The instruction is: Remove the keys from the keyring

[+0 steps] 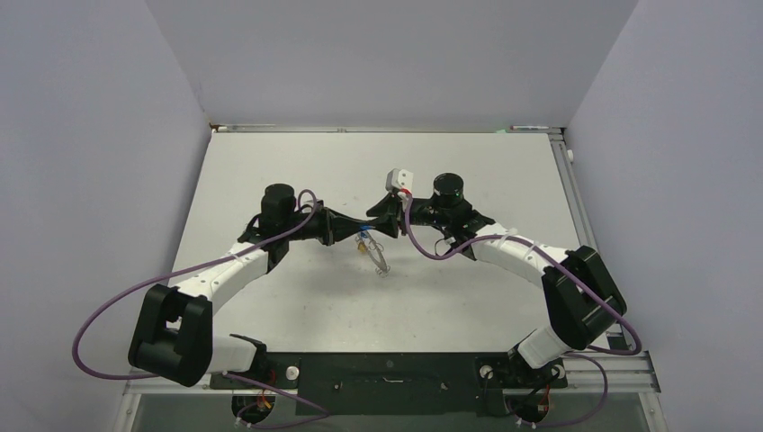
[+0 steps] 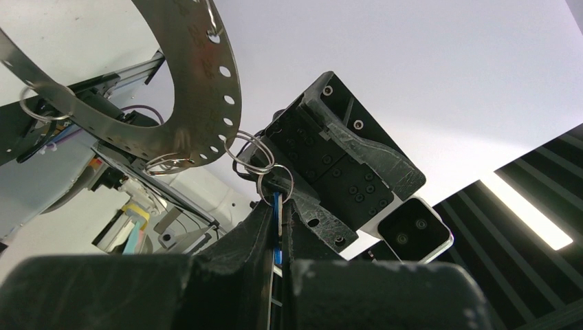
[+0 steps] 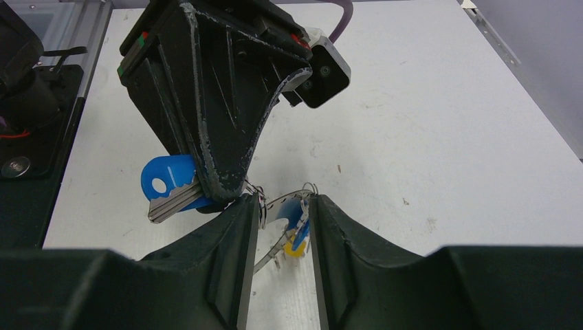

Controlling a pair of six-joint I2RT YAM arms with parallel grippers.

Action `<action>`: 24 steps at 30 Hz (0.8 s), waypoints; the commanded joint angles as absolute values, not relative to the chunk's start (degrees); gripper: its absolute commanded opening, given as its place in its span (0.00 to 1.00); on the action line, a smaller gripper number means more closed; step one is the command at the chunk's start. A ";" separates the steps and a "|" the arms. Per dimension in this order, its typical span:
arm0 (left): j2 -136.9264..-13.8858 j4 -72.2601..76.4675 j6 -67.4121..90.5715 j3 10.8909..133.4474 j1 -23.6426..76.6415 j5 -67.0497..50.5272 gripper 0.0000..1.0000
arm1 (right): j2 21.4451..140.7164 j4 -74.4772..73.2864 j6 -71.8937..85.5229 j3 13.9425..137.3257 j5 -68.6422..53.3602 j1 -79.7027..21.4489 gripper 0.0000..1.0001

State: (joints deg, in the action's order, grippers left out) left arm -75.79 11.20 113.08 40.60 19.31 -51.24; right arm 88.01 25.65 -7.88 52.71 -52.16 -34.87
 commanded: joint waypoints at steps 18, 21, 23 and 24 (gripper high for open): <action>-75.43 14.22 111.84 41.83 18.43 -52.23 0.00 | 88.00 24.28 -11.82 54.31 -54.30 -35.42 0.05; -75.31 13.25 111.11 41.32 17.28 -51.87 0.00 | 85.31 27.57 -11.14 51.76 -52.53 -35.33 0.05; -75.12 12.35 110.49 40.62 16.94 -51.41 0.00 | 83.18 31.24 -9.95 49.45 -50.78 -35.44 0.05; -74.99 11.89 110.18 40.17 16.88 -51.23 0.00 | 82.15 32.74 -9.30 48.58 -50.05 -35.42 0.05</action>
